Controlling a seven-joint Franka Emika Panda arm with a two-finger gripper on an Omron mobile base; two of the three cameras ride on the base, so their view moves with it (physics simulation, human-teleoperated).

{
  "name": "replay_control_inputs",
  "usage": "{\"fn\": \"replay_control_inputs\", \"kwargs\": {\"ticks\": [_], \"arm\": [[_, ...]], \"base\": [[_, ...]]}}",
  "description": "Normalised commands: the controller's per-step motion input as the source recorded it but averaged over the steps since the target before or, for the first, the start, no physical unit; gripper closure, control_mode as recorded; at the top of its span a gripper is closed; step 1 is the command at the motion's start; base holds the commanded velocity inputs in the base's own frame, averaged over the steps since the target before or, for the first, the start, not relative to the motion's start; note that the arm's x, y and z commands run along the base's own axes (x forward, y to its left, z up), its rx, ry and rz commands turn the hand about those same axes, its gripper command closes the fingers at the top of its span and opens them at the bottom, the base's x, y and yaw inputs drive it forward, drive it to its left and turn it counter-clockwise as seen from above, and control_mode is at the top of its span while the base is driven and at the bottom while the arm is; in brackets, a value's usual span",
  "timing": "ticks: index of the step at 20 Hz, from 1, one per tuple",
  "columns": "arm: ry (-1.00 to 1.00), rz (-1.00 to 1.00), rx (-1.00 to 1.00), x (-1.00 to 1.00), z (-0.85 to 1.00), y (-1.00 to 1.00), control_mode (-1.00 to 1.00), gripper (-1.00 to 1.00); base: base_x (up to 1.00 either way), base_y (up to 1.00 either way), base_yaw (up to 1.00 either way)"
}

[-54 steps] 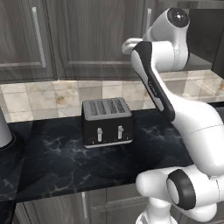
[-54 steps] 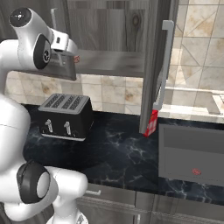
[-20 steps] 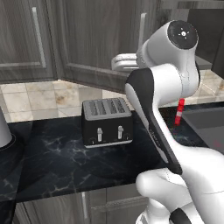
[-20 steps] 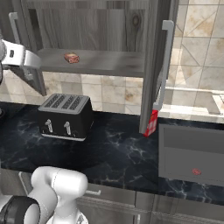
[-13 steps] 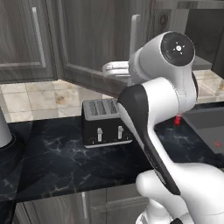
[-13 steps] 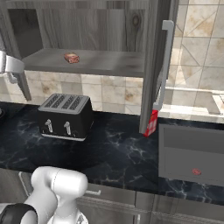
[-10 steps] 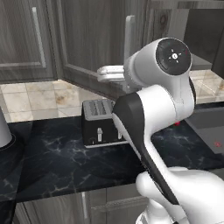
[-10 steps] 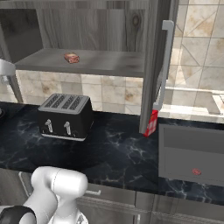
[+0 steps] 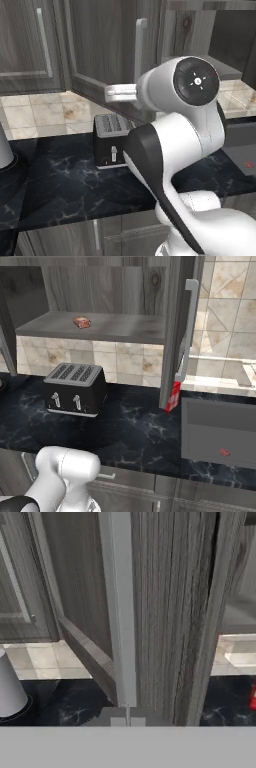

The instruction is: Open the cabinet. Pick the bar soap and place it next to the sink. Then close the cabinet.

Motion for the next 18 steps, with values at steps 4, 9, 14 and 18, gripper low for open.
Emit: {"fn": "replay_control_inputs", "kwargs": {"ticks": [4, 9, 14, 18], "arm": [[0.0, -0.03, 0.0, -0.52, 0.0, -0.09, -1.0, 1.0], [0.0, -0.04, 0.0, -0.76, 0.0, -0.24, -1.0, 1.0], [-0.01, -0.07, 0.01, -0.83, 0.0, -0.43, -1.0, 1.0], [-0.01, -0.08, 0.0, -0.47, 0.0, -0.44, -1.0, 1.0]], "base": [[0.0, 0.0, 0.0], [0.0, 0.0, 0.0], [0.0, 0.0, 0.0], [0.0, 0.0, 0.0]]}}
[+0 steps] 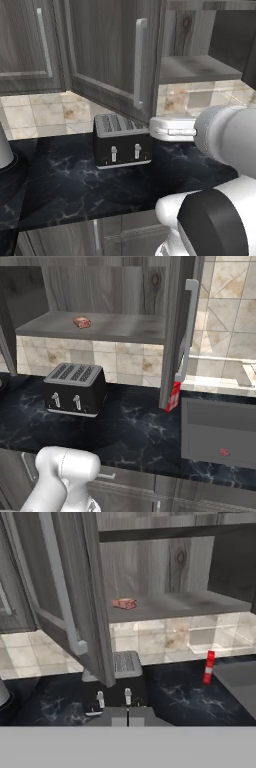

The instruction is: Open the cabinet. Pick the bar soap and place it next to the sink. Then close the cabinet.

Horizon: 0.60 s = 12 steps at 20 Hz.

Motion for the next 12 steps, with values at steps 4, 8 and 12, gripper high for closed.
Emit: {"fn": "replay_control_inputs", "kwargs": {"ticks": [4, 8, 12], "arm": [[0.0, -0.08, 0.0, -0.21, -0.01, -0.58, -1.0, 1.0], [0.0, -0.05, 0.0, 0.18, -0.17, -0.96, -1.0, 1.0], [0.02, -0.01, 0.0, 0.74, -0.31, -1.0, -1.0, 1.0]], "base": [[0.0, 0.0, 0.0], [0.0, 0.0, 0.0], [0.0, 0.0, 0.0]]}}
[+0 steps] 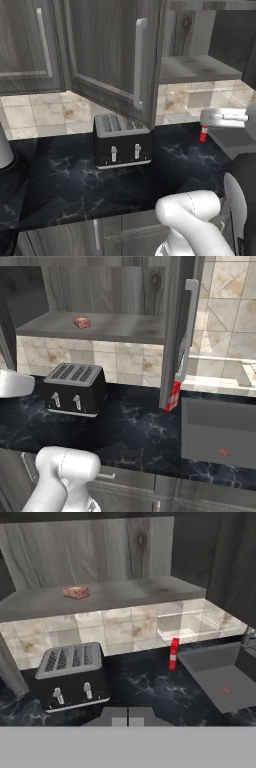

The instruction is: Open the cabinet. Pick the bar soap and place it next to the sink. Then close the cabinet.

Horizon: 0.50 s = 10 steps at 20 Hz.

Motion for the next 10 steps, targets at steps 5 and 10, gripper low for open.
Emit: {"fn": "replay_control_inputs", "kwargs": {"ticks": [5, 10], "arm": [[0.1, 0.0, 0.0, 1.0, -0.35, -0.82, -1.0, 1.0], [0.13, 0.0, 0.0, 0.98, -0.11, -0.6, -1.0, 1.0]], "base": [[0.0, 0.0, 0.0], [0.0, 0.0, 0.0]]}}
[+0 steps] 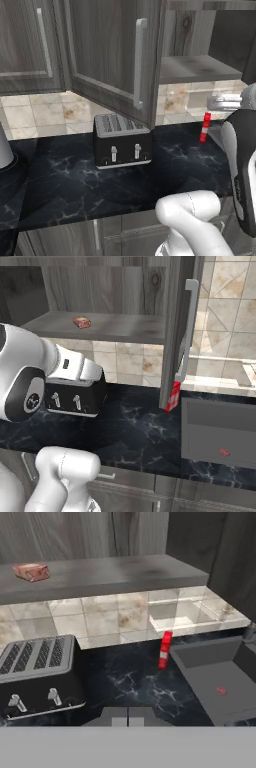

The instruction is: Open the cabinet. Pick the bar soap and place it next to the sink. Then close the cabinet.

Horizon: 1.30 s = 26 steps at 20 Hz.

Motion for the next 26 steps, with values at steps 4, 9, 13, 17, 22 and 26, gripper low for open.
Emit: {"fn": "replay_control_inputs", "kwargs": {"ticks": [4, 9, 13, 17, 22, 26], "arm": [[0.14, 0.0, 0.0, 0.73, -0.02, -0.11, -1.0, -1.0], [0.12, 0.0, 0.0, 0.91, -0.05, 0.0, -1.0, -1.0], [0.09, 0.09, 0.0, 0.71, 0.0, 0.0, -1.0, -1.0], [0.05, 0.16, 0.0, 0.46, 0.0, 0.0, -1.0, -1.0], [0.0, 0.23, 0.01, 0.35, -0.02, 0.0, -1.0, -1.0], [-0.11, 0.26, 0.02, 0.12, -0.02, 0.0, -1.0, -1.0]], "base": [[0.0, 0.0, 0.0], [0.0, 0.0, 0.0], [0.0, 0.0, 0.0], [0.0, 0.0, 0.0], [0.0, 0.0, 0.0], [0.0, 0.0, 0.0]]}}
